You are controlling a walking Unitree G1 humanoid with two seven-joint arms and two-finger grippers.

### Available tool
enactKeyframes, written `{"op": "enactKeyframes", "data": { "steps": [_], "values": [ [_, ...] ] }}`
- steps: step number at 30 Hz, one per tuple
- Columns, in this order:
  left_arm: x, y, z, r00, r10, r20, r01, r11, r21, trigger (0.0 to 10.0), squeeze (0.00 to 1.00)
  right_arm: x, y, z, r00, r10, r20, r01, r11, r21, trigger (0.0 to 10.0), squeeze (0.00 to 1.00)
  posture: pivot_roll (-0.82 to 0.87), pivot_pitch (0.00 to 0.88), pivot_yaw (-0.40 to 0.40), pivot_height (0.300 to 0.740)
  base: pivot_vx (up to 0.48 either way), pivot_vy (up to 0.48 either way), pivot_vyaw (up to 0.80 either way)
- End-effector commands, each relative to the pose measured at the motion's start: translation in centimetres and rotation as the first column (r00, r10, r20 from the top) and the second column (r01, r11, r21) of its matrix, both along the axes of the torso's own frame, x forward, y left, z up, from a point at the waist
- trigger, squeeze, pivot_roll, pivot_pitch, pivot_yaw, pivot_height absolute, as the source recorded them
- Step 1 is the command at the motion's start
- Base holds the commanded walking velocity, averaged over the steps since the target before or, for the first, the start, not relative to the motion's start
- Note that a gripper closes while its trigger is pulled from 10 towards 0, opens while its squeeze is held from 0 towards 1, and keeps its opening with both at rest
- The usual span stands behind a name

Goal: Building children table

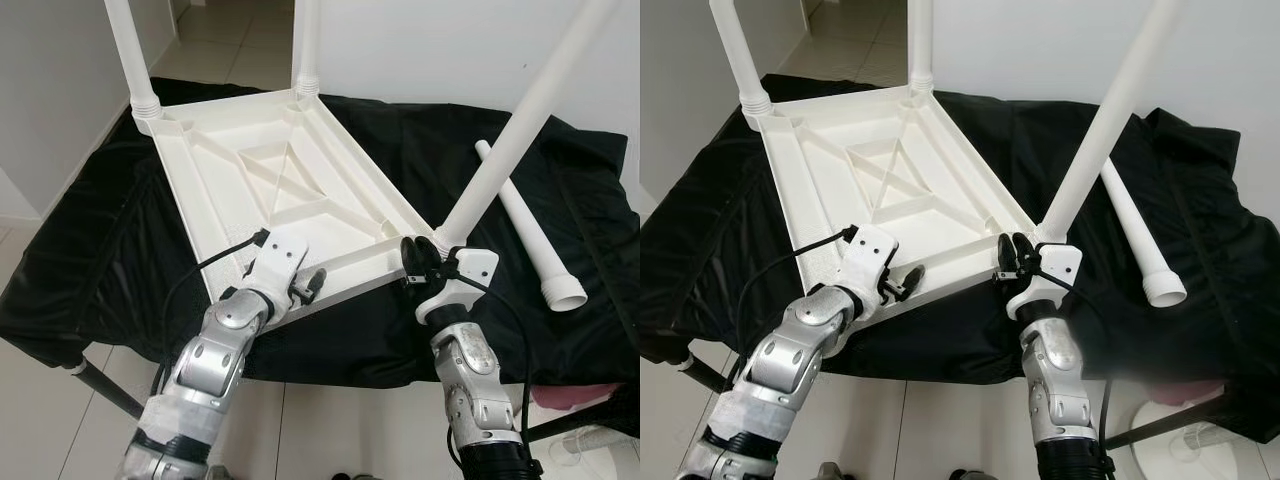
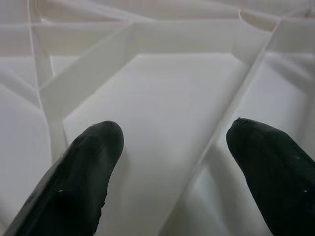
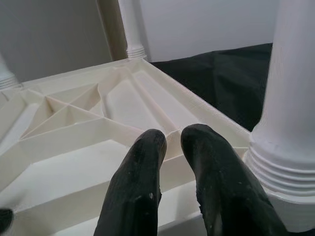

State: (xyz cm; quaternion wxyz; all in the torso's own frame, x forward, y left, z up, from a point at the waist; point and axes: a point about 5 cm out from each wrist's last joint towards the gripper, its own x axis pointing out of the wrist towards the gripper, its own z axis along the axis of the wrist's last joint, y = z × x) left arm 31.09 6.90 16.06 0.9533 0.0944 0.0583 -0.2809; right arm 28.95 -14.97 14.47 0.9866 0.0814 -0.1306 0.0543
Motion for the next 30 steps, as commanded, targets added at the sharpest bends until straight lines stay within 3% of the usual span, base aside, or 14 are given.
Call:
{"op": "enactKeyframes", "data": {
  "steps": [1, 5, 11, 19, 30],
  "values": [
    [0.4, -0.1, -0.5, 0.997, 0.055, -0.050, -0.056, 0.998, -0.008, 10.0, 0.00, 0.0, -0.8, 0.1, 0.997, -0.071, 0.017, 0.072, 0.996, -0.045, 10.0, 0.00, 0.02, 0.086, -0.056, 0.740, 0.000, 0.000, 0.00],
    [0.6, -0.4, -0.4, 0.994, 0.084, -0.076, -0.086, 0.996, -0.023, 10.0, 0.00, -0.1, -1.6, 0.1, 0.990, -0.141, 0.027, 0.143, 0.985, -0.094, 10.0, 0.00, 0.02, 0.087, -0.059, 0.740, 0.000, 0.000, 0.00],
    [0.4, -1.4, -0.4, 0.996, 0.057, -0.070, -0.058, 0.998, -0.019, 10.0, 0.00, -0.4, -3.1, -0.1, 0.961, -0.275, 0.026, 0.276, 0.956, -0.097, 10.0, 0.00, 0.00, 0.085, -0.069, 0.740, 0.000, 0.000, 0.00],
    [0.5, -1.9, -0.3, 0.993, 0.067, -0.097, -0.070, 0.997, -0.031, 10.0, 0.00, -0.5, -3.8, -0.4, 0.951, -0.309, 0.018, 0.309, 0.944, -0.120, 10.0, 0.00, 0.00, 0.087, -0.068, 0.740, 0.000, 0.000, 0.00],
    [1.2, -1.4, -1.1, 0.979, 0.145, -0.145, -0.140, 0.989, 0.045, 10.0, 0.00, -0.5, -4.0, -0.2, 0.940, -0.339, 0.026, 0.340, 0.932, -0.124, 10.0, 0.00, 0.00, 0.097, -0.066, 0.740, 0.000, 0.000, 0.00]
  ]
}}
